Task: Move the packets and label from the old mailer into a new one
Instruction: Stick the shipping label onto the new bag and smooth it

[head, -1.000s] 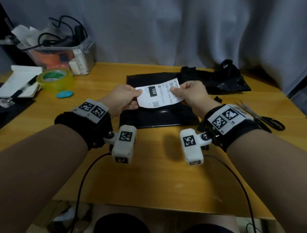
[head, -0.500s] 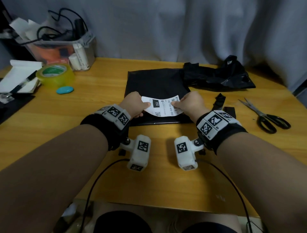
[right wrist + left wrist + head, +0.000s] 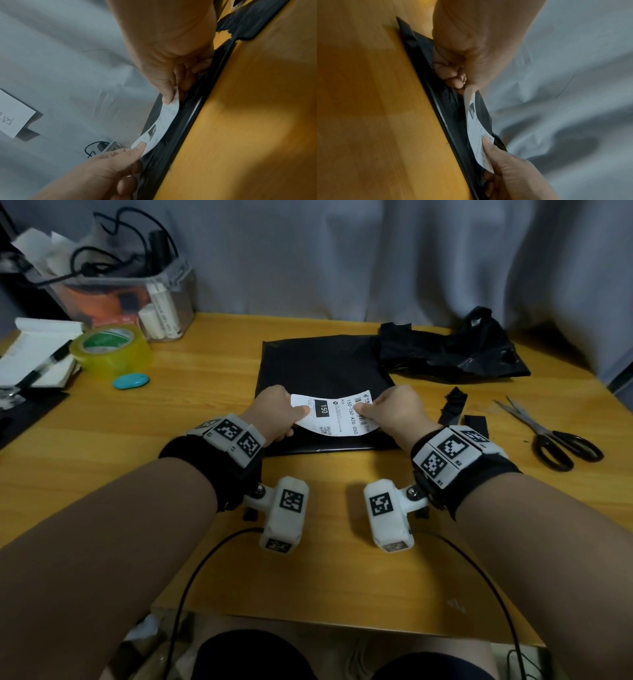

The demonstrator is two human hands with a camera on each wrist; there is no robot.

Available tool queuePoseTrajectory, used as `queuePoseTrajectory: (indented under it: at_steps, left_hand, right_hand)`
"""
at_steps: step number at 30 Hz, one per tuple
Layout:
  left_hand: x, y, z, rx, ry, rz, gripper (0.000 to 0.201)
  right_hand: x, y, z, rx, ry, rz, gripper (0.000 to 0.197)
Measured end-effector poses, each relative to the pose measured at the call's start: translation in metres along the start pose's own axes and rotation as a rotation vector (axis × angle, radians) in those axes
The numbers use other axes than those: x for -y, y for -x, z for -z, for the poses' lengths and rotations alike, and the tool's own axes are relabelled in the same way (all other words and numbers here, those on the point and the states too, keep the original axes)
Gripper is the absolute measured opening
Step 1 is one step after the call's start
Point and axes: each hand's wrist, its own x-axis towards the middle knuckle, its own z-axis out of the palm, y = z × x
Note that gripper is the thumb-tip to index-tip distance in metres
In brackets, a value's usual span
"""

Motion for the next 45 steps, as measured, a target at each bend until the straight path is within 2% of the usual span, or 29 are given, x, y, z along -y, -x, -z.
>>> queuePoseTrajectory:
  at_steps: [6, 12, 19, 20, 21, 22, 23, 25, 27, 28, 31, 34, 38, 39, 41, 43, 45]
  left_hand:
    - [0.0, -0.001, 0.001, -0.001, -0.017, -0.002, 0.029]
    - [0.0, -0.001, 0.0, 0.0, -0.165, -0.012, 0.024]
    - [0.002, -0.005, -0.002, 0.016, -0.177, -0.005, 0.023]
    - [0.002, -0.005, -0.002, 0.013, -0.184, -0.003, 0.023]
    - [0.002, -0.005, -0.002, 0.011, -0.19, -0.004, 0.023]
    - [0.003, -0.005, -0.003, 0.009, -0.195, -0.01, 0.022]
    - [0.003, -0.006, -0.003, 0.004, -0.195, -0.018, 0.022]
    - [0.006, -0.008, -0.004, -0.014, -0.19, -0.036, 0.021]
    - [0.008, -0.008, -0.004, -0.027, -0.179, -0.044, 0.021]
    - [0.009, -0.008, -0.005, -0.03, -0.171, -0.06, 0.021]
    - [0.01, -0.008, -0.006, -0.039, -0.168, -0.112, 0.022]
    - [0.01, -0.006, -0.006, -0.051, -0.188, -0.094, 0.022]
    - [0.01, -0.007, -0.007, -0.04, -0.177, -0.079, 0.023]
    - [0.01, -0.007, -0.007, -0.036, -0.167, -0.065, 0.022]
    - [0.009, -0.006, -0.008, -0.033, -0.157, -0.053, 0.021]
    - [0.01, -0.006, -0.008, -0.043, -0.154, -0.066, 0.021]
    - [0.011, -0.006, -0.008, -0.04, -0.131, -0.076, 0.02]
  right_hand:
    - [0.002, 0.002, 0.001, 0.001, 0.015, 0.008, 0.031]
    - [0.001, 0.002, -0.004, -0.005, 0.07, 0.006, 0.032]
    - [0.001, 0.006, -0.004, -0.043, 0.191, 0.007, 0.033]
    - [0.002, 0.01, -0.003, -0.076, 0.211, 0.02, 0.037]
    - [0.003, 0.015, -0.001, -0.123, 0.251, 0.064, 0.049]
    - [0.007, 0.02, 0.001, -0.145, 0.295, 0.155, 0.06]
    - [0.013, 0.027, 0.001, -0.106, 0.33, 0.272, 0.065]
    - [0.026, 0.041, -0.007, 0.151, 0.398, 0.464, 0.066]
    - [0.031, 0.051, -0.021, 0.42, 0.47, 0.458, 0.065]
    - [0.03, 0.052, -0.027, 0.486, 0.498, 0.412, 0.066]
    - [0.019, 0.049, -0.031, 0.497, 0.563, 0.295, 0.07]
    - [0.008, 0.044, -0.017, 0.455, 0.577, 0.166, 0.076]
    - [-0.006, 0.036, 0.011, 0.412, 0.732, 0.047, 0.081]
    - [-0.002, 0.036, 0.014, 0.395, 0.737, 0.052, 0.082]
    - [0.011, 0.044, 0.01, 0.383, 0.659, 0.155, 0.081]
    - [0.023, 0.058, -0.004, 0.456, 0.582, 0.279, 0.08]
    - [0.022, 0.07, -0.017, 0.552, 0.583, 0.287, 0.077]
